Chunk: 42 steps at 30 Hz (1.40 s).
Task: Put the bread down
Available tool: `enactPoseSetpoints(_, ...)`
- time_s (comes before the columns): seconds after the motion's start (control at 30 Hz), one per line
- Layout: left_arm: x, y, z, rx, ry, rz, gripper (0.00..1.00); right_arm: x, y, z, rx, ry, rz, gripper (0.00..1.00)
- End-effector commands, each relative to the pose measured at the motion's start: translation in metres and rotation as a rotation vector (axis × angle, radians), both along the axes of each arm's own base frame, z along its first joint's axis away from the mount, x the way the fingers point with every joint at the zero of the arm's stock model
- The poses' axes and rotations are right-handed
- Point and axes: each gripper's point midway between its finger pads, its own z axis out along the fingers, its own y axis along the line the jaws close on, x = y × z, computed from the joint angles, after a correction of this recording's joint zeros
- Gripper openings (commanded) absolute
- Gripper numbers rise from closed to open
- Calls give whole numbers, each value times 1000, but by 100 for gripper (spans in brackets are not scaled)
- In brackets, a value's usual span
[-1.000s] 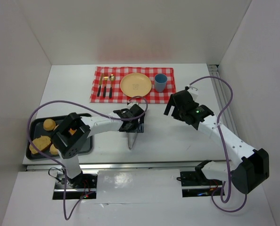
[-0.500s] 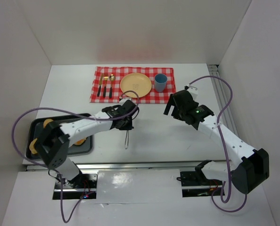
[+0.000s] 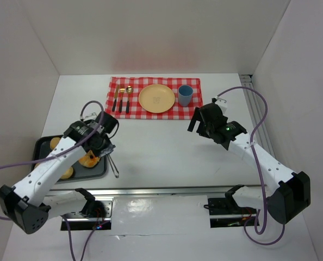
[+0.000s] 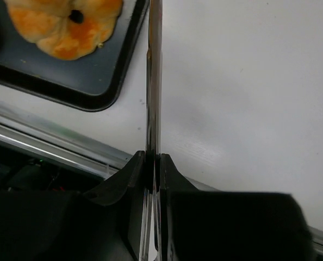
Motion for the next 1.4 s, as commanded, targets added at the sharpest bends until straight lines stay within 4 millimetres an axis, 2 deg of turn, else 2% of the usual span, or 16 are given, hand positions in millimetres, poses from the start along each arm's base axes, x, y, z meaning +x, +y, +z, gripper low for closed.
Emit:
enactPoseSetpoints(0.0,-22,23,16,-25,-5,131,3,7,9,12,28,-61,30,100)
enactPoseSetpoints(0.03,-23,25,18,-41,-12,146,3,7,9,12,28,-61,30,100)
enactPoseSetpoints(0.2,-21,32,23,-45,-36,157,17,8,11,11,38,-66,36,100)
enactPoseSetpoints(0.3,-15,33,26,-46,-36,150,36,8,13,10,43,-63,43,100)
enactPoseSetpoints(0.4,-12,33,26,-59,-35,149,43,7,12,13,48,-71,43,100)
enactPoseSetpoints(0.63,-11,36,27,-63,-32,135,43,5,11,12,48,-71,43,100)
enactPoseSetpoints(0.83,-11,46,22,-45,-31,184,44,6,11,10,43,-63,43,100)
enactPoseSetpoints(0.87,-12,51,21,-35,-36,200,45,7,12,11,47,-71,43,100)
enactPoseSetpoints(0.9,-12,53,21,-35,-36,209,53,7,12,11,48,-71,43,100)
enactPoseSetpoints(0.93,-12,54,21,-43,-33,221,56,7,12,11,48,-71,43,100)
enactPoseSetpoints(1.0,-11,54,18,-48,-14,216,57,8,13,8,43,-63,43,100)
enactPoseSetpoints(1.17,-12,56,16,-52,7,210,57,7,14,8,49,-60,50,100)
enactPoseSetpoints(1.37,-16,67,17,-38,14,258,57,9,15,10,53,-68,50,100)
